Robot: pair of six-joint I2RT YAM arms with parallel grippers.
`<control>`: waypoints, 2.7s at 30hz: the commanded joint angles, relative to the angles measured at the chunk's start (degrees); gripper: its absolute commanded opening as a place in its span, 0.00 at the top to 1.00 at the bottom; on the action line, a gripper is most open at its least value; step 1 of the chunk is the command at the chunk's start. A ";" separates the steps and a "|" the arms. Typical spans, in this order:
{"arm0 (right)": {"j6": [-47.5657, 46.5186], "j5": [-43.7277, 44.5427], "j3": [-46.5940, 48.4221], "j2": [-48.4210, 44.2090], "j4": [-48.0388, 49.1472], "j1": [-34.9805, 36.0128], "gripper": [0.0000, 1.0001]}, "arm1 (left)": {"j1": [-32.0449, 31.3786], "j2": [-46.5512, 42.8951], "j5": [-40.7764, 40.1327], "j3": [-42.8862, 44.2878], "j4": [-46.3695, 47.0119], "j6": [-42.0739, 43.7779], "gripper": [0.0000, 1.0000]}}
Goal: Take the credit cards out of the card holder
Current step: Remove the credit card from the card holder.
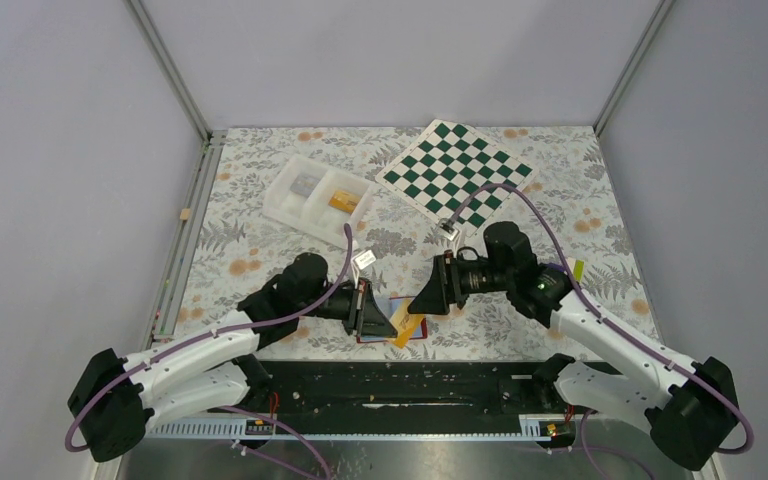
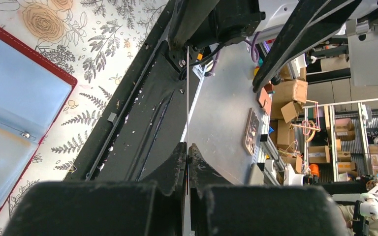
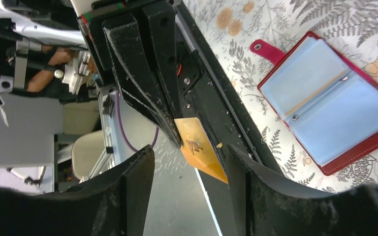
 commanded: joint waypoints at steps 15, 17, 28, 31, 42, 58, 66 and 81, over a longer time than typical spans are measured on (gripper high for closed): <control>3.02 -11.09 0.88 4.63 11.57 -0.23 0.95 | -0.22 0.26 5.69 0.88 4.44 -0.79 0.94; 4.95 -8.70 0.26 3.78 12.61 -0.17 1.00 | -0.08 -0.65 1.73 1.35 1.14 -0.66 0.80; 29.80 18.57 -13.79 -4.34 33.29 -0.14 1.00 | 7.50 -14.93 -18.33 -6.66 11.44 -16.51 0.43; 39.57 31.27 -20.03 -5.77 43.13 0.22 1.00 | 6.74 -16.10 -24.18 -10.26 17.59 -19.83 0.42; 43.93 46.54 -20.87 -5.34 46.32 1.34 1.00 | 1.11 -3.71 -34.22 -13.16 40.08 -24.87 0.39; 48.86 37.37 -25.68 2.72 60.76 1.82 1.00 | 1.10 4.12 -35.60 -9.96 44.39 -24.80 0.55; 40.53 27.89 -25.22 1.46 55.51 1.82 0.88 | 1.26 -0.82 -36.58 -12.81 40.69 -24.14 1.00; 31.01 -0.03 -19.55 3.40 53.99 -2.20 0.63 | 6.57 -12.96 -14.50 -5.85 7.62 -11.36 1.00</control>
